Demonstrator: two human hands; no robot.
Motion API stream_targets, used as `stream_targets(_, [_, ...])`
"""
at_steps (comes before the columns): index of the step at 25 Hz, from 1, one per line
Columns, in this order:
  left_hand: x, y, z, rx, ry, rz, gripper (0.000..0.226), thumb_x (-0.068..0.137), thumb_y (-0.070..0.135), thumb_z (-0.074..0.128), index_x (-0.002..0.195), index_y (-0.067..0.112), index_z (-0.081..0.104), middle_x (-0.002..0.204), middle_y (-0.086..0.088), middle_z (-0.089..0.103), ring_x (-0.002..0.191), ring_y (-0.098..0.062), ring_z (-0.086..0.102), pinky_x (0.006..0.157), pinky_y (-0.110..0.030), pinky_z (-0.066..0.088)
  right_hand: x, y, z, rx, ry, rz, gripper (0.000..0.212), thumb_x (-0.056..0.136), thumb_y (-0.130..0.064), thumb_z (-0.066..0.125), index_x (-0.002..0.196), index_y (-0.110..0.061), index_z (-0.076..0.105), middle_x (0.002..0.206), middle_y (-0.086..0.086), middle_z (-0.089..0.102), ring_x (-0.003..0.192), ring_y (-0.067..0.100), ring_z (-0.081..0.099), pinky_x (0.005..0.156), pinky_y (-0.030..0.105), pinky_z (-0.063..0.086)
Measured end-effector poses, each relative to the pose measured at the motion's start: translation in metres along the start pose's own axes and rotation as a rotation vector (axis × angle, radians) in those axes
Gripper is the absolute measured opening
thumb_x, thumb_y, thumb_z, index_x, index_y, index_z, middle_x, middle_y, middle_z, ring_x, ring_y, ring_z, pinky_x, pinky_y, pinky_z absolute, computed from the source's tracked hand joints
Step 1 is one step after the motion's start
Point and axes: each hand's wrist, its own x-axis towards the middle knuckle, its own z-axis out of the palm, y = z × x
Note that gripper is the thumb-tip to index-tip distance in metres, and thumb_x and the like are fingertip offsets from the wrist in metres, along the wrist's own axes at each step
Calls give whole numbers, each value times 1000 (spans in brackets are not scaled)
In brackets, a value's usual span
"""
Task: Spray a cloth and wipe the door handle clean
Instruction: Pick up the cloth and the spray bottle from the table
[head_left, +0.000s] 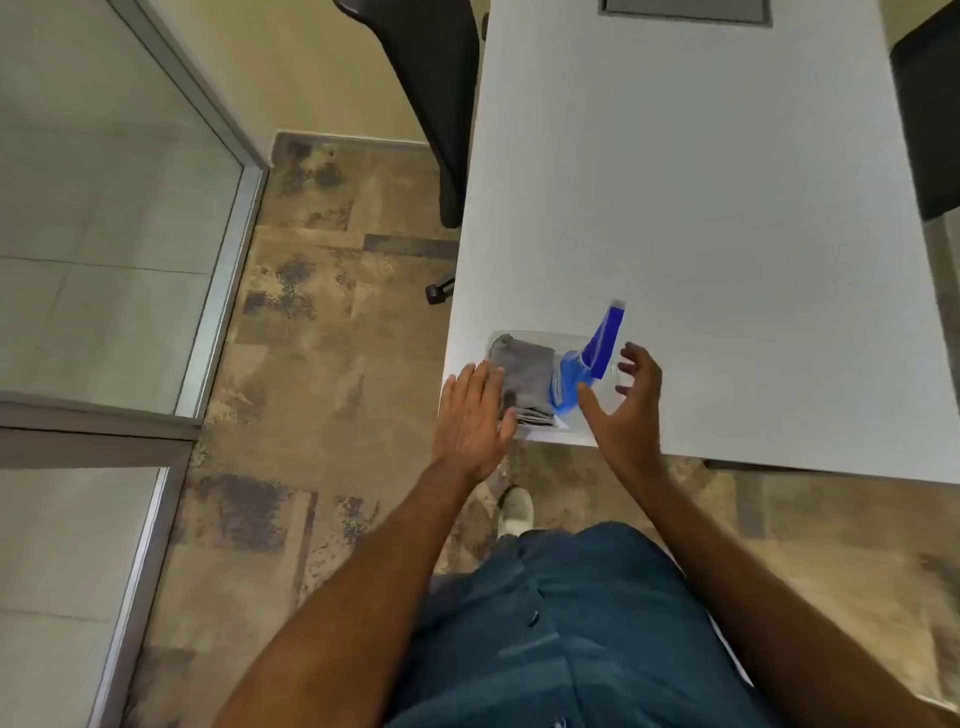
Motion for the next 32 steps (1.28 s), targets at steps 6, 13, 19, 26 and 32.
stream_targets(6, [35,21,17,128,-169,119,29,102,42,56,120,21,63,129,-4,65,119,-24,56,101,-38,41,41,-18,11,67,-86,-45,75,86,-18,84,147,-5,41,143,1,51,123,-16,49,92,4,49])
stream_targets(13, [71,27,22,243,-368,146,42,96,50,66,129,24,68,126,-5,65,122,-26,51,98,-38,45,53,-12,12,173,-138,4,40,97,-19,71,131,-7,53,114,-2,61,100,12,66,90,12,53])
stream_targets(19, [82,34,30,341,-389,145,33,98,31,69,126,15,70,120,-7,67,113,-25,55,93,-39,54,51,-10,15,259,-175,-12,30,96,-17,70,121,-19,53,111,-5,64,89,22,67,85,29,62])
stream_targets(26, [78,35,11,-5,-269,-20,7,95,20,62,99,15,64,104,-5,61,97,-27,59,71,-39,50,58,-19,1,388,-168,29,23,99,-8,66,116,-15,53,111,19,62,97,37,66,84,28,59])
stream_targets(32, [53,28,-14,-784,-153,-315,13,89,25,63,81,15,65,78,-3,66,75,-31,64,73,-52,59,62,-55,-36,499,-92,-41,20,100,-18,65,116,-25,55,100,13,58,99,43,68,89,45,62])
